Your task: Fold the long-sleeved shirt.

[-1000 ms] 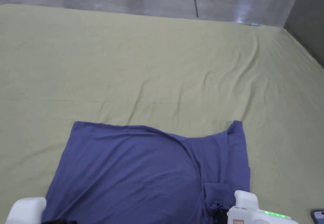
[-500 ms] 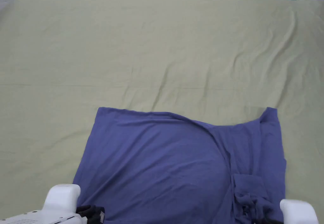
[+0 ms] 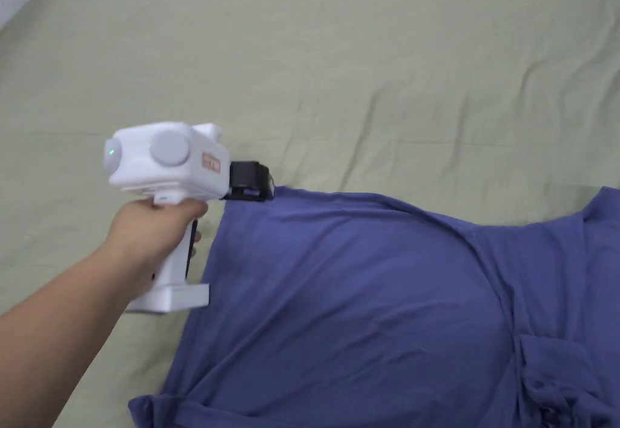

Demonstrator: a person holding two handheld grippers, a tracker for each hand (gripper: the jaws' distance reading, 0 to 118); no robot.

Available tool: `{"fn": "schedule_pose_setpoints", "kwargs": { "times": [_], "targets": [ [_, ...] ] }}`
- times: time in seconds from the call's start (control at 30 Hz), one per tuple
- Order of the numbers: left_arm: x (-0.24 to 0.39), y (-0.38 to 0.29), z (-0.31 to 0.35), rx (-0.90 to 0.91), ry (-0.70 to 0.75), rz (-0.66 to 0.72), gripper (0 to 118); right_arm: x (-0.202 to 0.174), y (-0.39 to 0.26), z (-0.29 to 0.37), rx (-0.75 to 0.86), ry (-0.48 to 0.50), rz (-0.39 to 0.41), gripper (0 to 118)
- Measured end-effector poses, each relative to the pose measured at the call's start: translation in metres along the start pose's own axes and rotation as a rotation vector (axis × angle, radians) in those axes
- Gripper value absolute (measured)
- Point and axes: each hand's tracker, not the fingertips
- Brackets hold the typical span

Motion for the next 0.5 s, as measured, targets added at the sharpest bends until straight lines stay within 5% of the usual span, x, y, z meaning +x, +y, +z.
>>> {"fn": "schedule_pose_setpoints", "kwargs": {
  "times": [0.2,0.3,0.37,0.4,0.43,0.5],
  "targets": [
    [0.017,0.002,-0.062,-0.159,0.129,-0.079,116,0.014,0.007,-0.002,-0.027,-0.067,-0.016,2],
    [0.042,-0.004,-0.044,-0.114,0.206,-0.238,102,0.024,0.025,-0.004,-0.029,-0.112,-0.014,2],
    [0.048,0.001,-0.045,-0.098,0.204,-0.238,76,0.028,0.045,-0.008,-0.005,-0.161,0.010,2],
    [0.055,-0.001,-0.040,-0.083,0.208,-0.268,50,0.030,0.059,-0.012,0.013,-0.173,0.042,2],
    [0.060,-0.002,-0.034,-0.050,0.230,-0.298,3,0.034,0.079,-0.017,0.027,-0.169,0.067,2],
    [0.059,0.002,-0.031,-0.077,0.065,-0.202,1,0.041,0.123,-0.024,0.049,-0.191,0.053,2]
  ]
}}
